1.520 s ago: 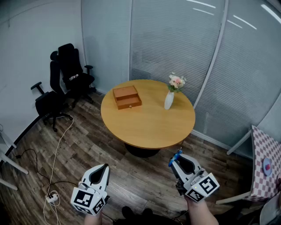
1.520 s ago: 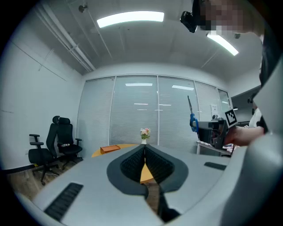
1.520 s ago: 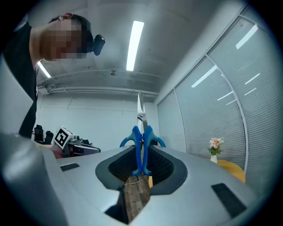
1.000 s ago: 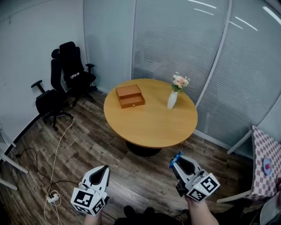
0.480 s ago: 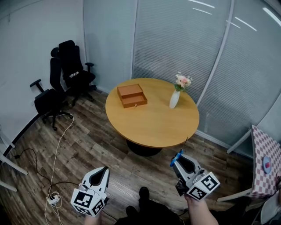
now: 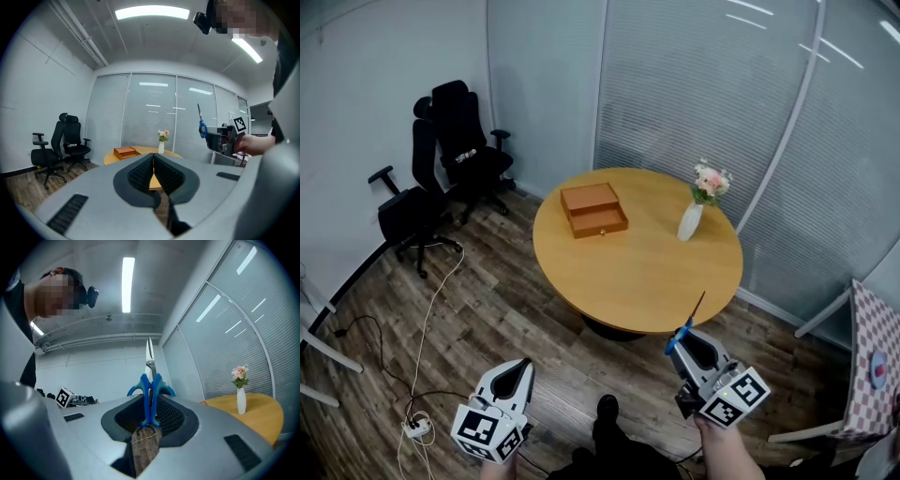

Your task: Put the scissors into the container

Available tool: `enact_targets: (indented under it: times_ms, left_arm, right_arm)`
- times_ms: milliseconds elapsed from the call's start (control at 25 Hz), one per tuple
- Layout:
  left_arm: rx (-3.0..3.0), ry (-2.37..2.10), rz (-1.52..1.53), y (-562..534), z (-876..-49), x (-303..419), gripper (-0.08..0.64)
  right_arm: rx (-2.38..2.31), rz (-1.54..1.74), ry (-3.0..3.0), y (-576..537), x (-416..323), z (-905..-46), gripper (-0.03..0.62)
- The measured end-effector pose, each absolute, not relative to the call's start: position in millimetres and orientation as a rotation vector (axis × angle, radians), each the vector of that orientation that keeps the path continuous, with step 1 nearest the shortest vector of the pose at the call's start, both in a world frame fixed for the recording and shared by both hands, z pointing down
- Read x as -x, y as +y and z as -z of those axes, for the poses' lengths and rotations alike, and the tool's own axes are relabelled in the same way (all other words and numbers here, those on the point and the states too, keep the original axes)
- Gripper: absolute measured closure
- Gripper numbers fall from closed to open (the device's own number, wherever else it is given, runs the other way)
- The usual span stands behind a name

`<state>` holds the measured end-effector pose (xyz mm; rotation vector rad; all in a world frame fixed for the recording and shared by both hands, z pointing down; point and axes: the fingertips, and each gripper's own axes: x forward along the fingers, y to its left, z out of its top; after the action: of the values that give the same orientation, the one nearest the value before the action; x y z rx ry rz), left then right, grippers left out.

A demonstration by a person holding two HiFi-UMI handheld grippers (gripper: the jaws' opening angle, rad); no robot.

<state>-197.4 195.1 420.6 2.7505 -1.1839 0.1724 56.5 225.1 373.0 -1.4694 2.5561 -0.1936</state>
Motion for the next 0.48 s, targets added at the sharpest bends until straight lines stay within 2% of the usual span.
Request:
enact_targets:
  times_ms: [480]
  left_arm:
    - [-2.778,-1.108,-0.223,53,-410,114,0.546]
  right_arm:
    - [1.45,0.262,2.553,80,-125,-388,0.497]
